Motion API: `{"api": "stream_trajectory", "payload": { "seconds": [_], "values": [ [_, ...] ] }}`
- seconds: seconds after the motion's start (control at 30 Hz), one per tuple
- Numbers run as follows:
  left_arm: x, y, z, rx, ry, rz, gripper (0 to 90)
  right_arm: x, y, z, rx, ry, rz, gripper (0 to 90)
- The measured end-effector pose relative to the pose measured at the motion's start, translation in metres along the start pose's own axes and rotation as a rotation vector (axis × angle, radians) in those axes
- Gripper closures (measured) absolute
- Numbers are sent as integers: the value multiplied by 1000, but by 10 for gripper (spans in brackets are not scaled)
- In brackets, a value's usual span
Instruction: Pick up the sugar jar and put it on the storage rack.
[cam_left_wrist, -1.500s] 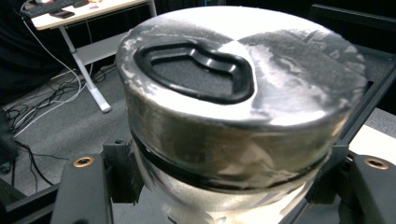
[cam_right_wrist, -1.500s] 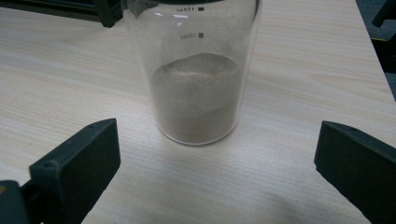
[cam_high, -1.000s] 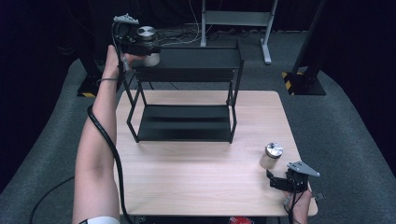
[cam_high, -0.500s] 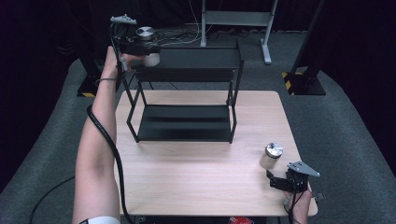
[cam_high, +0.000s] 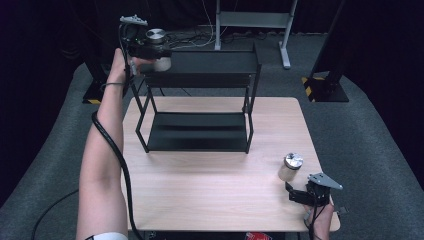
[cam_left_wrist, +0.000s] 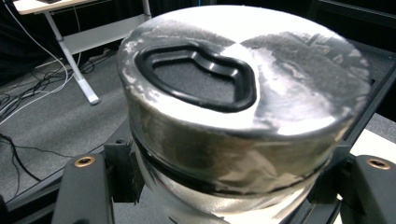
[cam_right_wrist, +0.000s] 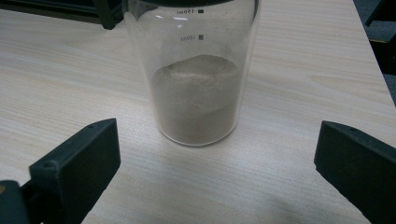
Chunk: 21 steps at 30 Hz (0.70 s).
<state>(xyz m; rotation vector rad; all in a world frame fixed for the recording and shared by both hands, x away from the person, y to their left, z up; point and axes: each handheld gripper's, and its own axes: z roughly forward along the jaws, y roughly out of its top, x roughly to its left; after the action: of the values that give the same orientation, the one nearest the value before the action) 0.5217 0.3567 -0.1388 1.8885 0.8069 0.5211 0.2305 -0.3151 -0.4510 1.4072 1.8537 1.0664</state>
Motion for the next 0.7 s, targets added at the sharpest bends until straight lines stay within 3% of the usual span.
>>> {"api": "stream_trajectory", "payload": {
  "seconds": [0.47,0.7],
  "values": [
    [0,-2,-5,-24,-1,-20,284,0,0,0,0,-2,-3,0],
    [-4,3,-13,7,20,-28,152,1,0,0,-2,-3,-2,0]
  ]
}}
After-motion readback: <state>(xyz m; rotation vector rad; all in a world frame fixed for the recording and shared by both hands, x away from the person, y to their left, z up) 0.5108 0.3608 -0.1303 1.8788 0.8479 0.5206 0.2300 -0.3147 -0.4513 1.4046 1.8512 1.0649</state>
